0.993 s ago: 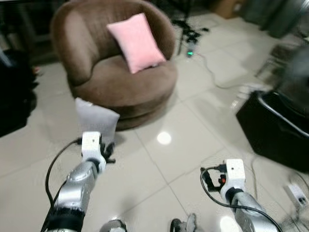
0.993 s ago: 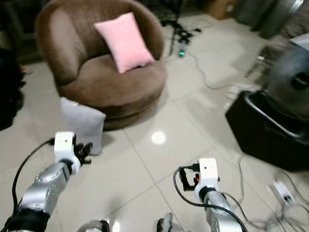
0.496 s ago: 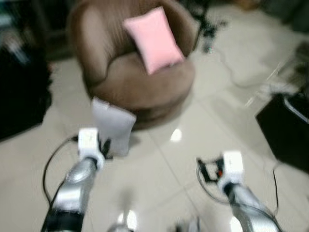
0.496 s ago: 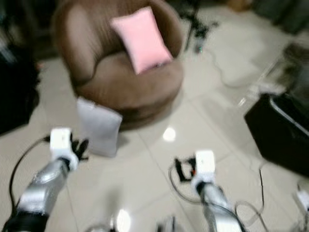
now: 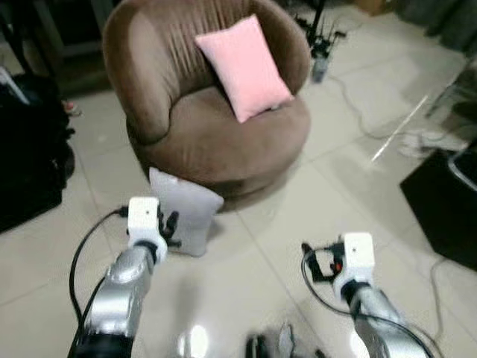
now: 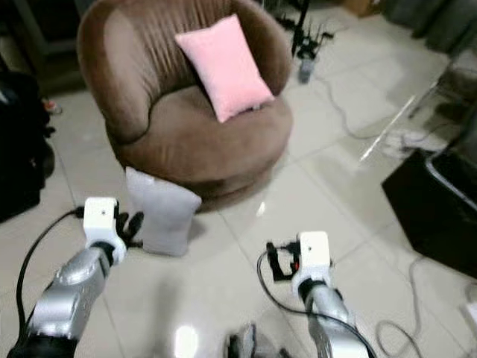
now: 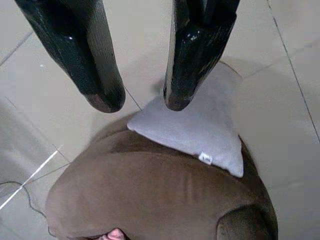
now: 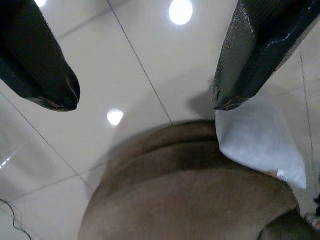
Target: Move the pillow to the sofa from floor
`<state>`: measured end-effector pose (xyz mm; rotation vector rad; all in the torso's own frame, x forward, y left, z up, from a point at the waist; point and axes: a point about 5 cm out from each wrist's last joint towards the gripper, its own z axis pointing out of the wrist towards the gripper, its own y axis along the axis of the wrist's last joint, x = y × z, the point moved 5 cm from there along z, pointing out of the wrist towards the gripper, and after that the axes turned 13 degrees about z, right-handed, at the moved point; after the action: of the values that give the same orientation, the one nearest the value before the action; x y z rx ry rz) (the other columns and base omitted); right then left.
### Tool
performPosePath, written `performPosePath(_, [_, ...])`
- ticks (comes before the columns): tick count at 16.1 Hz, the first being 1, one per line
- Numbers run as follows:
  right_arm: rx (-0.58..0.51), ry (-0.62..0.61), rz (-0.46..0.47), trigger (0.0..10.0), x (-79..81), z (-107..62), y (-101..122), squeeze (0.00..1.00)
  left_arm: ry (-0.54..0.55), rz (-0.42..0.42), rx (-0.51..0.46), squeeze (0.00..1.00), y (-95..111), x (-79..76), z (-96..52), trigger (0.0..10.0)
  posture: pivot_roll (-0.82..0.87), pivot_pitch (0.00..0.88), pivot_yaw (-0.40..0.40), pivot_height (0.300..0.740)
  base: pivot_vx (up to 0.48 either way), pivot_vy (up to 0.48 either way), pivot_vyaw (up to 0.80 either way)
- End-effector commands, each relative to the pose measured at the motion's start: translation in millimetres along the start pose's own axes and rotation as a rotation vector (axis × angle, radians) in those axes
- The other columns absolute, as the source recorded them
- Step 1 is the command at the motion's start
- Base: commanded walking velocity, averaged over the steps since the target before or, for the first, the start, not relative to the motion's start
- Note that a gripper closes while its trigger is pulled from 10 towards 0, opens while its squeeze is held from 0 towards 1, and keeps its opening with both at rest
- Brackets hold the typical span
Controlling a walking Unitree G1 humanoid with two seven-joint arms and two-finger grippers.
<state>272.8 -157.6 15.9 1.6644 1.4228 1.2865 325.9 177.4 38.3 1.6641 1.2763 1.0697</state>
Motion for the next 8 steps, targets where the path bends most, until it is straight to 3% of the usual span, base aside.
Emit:
performPosePath(1, [0.018,-0.045,-0.006,10.0,-11.7,-5.1,-2.7,0.0,-0.017,0.035,0.001,0.0,0.6,-9.6,-0.5,10.0,-0.1,0.171,-0.08,0.74,0.465,0.0,0.0])
performPosePath(4, [0.031,-0.027,-0.018,10.0,-1.9,-9.4,-4.1,0.0,-0.028,0.078,0.012,0.0,0.4,-8.9,-1.4,10.0,-0.1,0.17,-0.075,0.74,0.48,0.0,0.0])
performPosePath(6, [0.036,-0.026,-0.017,10.0,-1.5,-9.3,-2.9,0.0,-0.028,0.068,0.002,0.0,3.1,-9.1,-1.6,10.0,-0.1,0.168,-0.073,0.74,0.48,0.0,0.0])
performPosePath(8, [0.043,-0.031,-0.019,10.0,-3.1,-8.7,-2.0,0.0,-0.013,0.108,0.001,0.0,4.5,-8.3,-1.2,10.0,-0.1,0.166,-0.071,0.74,0.48,0.0,0.0])
